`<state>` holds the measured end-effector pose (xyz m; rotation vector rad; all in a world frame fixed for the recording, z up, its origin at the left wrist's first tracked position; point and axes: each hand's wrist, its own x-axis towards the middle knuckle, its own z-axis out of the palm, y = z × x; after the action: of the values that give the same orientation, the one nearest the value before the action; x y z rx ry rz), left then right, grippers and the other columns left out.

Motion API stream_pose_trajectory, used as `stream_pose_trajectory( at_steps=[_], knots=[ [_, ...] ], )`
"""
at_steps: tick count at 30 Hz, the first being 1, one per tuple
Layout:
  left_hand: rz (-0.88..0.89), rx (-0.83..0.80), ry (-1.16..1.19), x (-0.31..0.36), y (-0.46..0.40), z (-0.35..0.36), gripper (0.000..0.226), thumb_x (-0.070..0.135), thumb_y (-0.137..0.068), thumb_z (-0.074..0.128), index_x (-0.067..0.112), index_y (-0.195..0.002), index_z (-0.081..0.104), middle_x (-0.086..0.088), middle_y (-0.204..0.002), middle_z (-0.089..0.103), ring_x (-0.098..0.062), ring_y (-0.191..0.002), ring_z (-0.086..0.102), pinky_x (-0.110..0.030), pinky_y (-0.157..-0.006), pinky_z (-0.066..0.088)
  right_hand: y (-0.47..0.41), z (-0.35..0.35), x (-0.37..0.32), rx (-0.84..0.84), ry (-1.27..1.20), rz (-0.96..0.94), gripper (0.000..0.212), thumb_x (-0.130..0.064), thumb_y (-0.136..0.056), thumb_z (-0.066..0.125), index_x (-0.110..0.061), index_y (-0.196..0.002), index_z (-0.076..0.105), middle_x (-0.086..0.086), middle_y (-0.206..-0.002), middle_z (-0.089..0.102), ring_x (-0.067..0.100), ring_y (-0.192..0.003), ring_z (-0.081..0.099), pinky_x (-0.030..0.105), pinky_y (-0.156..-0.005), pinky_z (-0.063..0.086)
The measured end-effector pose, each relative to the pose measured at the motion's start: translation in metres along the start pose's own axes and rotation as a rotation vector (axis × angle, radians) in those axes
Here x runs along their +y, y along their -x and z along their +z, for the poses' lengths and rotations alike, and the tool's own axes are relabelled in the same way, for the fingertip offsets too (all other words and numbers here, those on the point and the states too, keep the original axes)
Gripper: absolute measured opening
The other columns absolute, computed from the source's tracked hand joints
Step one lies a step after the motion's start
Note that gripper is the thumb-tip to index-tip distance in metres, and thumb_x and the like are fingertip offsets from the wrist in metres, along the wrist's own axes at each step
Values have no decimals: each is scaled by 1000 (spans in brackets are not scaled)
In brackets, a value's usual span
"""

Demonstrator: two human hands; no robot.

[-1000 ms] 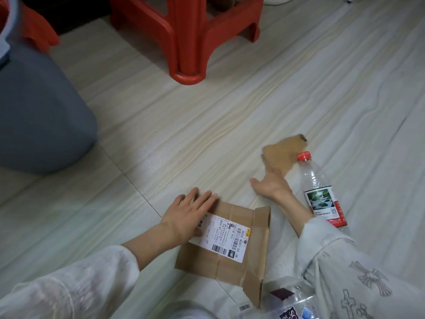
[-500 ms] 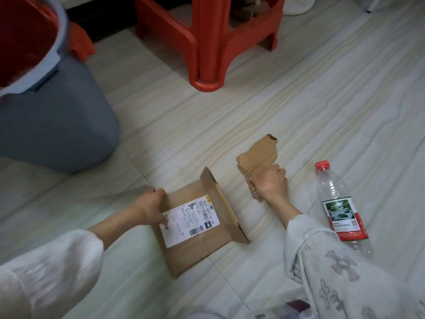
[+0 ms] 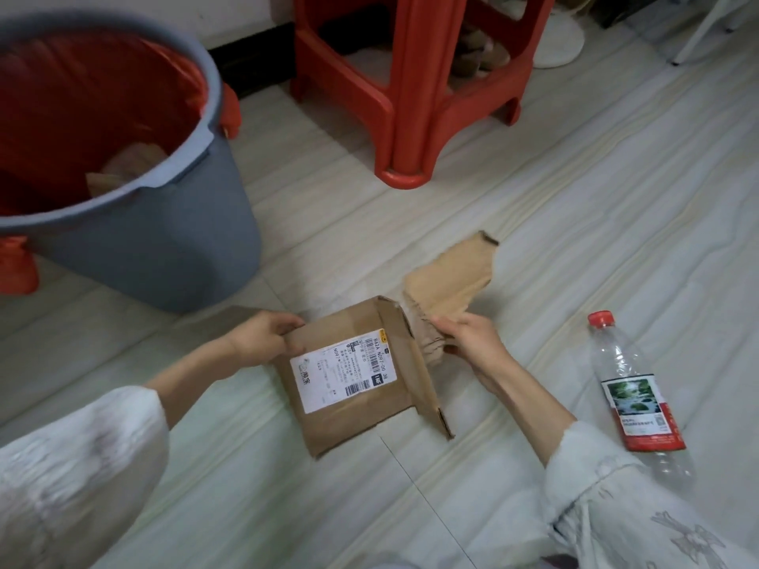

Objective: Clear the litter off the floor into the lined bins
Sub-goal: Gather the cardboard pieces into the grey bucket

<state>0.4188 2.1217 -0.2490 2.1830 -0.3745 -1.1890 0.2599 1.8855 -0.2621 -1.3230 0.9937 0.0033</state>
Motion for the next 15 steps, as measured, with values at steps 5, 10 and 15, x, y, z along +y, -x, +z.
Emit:
stream_pose_trajectory(
  at_steps=[5,10,15],
  knots=[
    [92,83,125,11,17,-23,24,-4,-84,61,16,-98,60,10,-83,66,-4,-78,60,-2,-62,44,15,27,-21,-292,-76,5,13,-8,-85,64,-10,-97,60,6,-91,68,14,-79,65,27,-78,52],
    [156,113,190,12,38,-45,33,-5,-84,61,28,-80,62,26,-60,66,13,-62,61,1,-57,42,28,49,-46,-288,-33,-122,22,-2,-83,64,-2,-104,59,9,-93,67,15,-82,64,20,-74,55],
    [138,124,217,9,65,-75,32,-1,-82,64,31,-83,68,14,-76,74,-3,-82,67,-18,-78,49,42,74,-66,-284,97,-217,26,-3,-80,69,9,-102,64,16,-95,70,20,-86,67,25,-82,55]
  ],
)
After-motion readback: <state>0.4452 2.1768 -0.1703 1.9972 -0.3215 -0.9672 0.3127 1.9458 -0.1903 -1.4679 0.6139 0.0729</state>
